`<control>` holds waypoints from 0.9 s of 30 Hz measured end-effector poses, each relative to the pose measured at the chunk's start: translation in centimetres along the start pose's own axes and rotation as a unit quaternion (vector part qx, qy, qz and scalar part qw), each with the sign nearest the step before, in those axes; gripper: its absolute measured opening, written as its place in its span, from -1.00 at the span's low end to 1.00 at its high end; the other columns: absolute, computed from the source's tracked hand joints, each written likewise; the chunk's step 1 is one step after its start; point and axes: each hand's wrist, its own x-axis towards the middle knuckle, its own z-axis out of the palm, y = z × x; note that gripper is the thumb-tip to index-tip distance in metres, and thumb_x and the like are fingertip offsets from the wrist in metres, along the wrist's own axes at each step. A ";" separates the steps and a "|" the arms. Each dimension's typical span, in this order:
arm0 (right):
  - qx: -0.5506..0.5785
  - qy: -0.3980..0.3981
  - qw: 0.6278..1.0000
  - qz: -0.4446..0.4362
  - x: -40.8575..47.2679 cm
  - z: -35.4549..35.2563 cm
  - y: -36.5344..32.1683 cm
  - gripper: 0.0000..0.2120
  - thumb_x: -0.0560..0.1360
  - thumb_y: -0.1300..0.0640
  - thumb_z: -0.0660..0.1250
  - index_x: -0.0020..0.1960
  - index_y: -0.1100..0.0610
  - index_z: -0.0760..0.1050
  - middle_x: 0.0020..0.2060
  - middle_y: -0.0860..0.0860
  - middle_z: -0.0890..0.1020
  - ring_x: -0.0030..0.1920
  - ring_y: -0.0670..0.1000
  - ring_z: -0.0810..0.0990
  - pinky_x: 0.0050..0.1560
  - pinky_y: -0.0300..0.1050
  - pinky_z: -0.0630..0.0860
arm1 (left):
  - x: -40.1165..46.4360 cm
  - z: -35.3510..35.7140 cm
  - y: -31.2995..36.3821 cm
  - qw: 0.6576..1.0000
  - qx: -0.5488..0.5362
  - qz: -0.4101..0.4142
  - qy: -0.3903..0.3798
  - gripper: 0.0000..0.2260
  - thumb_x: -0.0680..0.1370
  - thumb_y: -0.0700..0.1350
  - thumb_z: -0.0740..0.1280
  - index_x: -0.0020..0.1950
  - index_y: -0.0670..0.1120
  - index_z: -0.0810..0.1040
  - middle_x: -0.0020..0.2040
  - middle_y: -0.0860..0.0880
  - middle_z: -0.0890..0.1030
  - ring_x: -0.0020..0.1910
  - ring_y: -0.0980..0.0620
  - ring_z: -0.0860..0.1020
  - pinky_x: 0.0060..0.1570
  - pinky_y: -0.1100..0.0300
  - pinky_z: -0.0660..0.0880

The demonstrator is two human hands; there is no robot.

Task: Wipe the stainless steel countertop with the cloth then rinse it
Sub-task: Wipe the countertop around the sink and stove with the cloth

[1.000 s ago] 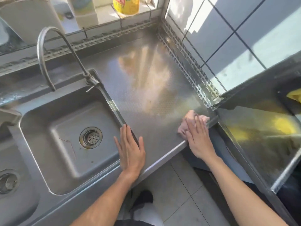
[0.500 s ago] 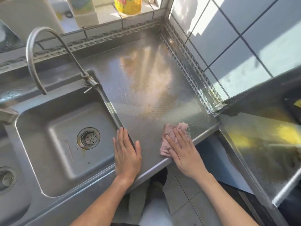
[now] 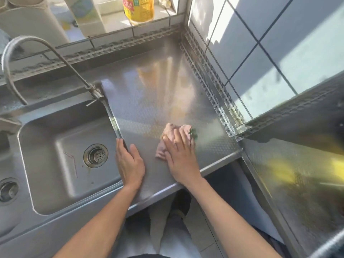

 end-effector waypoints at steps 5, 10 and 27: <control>-0.038 -0.062 0.988 -0.136 -3.3 -1.2 6.9 -0.48 0.73 -0.12 -0.06 0.68 -0.14 -0.01 0.69 -0.01 -0.13 0.68 0.03 -0.22 0.66 0.21 -0.04 | 0.1 1.5 0.1 0.999 0.021 0.018 0.020 -0.36 0.70 0.14 0.08 0.68 -0.14 0.00 0.69 -0.09 0.09 0.68 -0.05 0.07 0.66 -0.06 0.03; -0.014 -0.037 0.999 0.005 1.9 -3.9 10.5 -0.46 0.72 -0.12 -0.08 0.67 -0.12 -0.02 0.69 0.02 -0.14 0.66 0.03 -0.28 0.66 0.21 -0.21 | 0.1 2.1 0.4 0.996 0.070 0.019 0.042 -0.36 0.71 0.14 0.08 0.67 -0.17 0.00 0.68 -0.15 0.12 0.66 -0.12 0.11 0.64 -0.09 0.09; -0.021 -0.051 0.992 -0.112 6.4 -3.6 8.9 -0.46 0.69 -0.17 -0.06 0.65 -0.21 0.02 0.68 -0.06 -0.09 0.67 -0.03 -0.23 0.66 0.18 -0.06 | 0.4 2.4 0.4 0.995 0.067 0.005 0.075 -0.52 0.74 -0.02 -0.02 0.65 -0.15 0.11 0.65 -0.12 0.23 0.64 -0.10 0.18 0.65 -0.15 0.07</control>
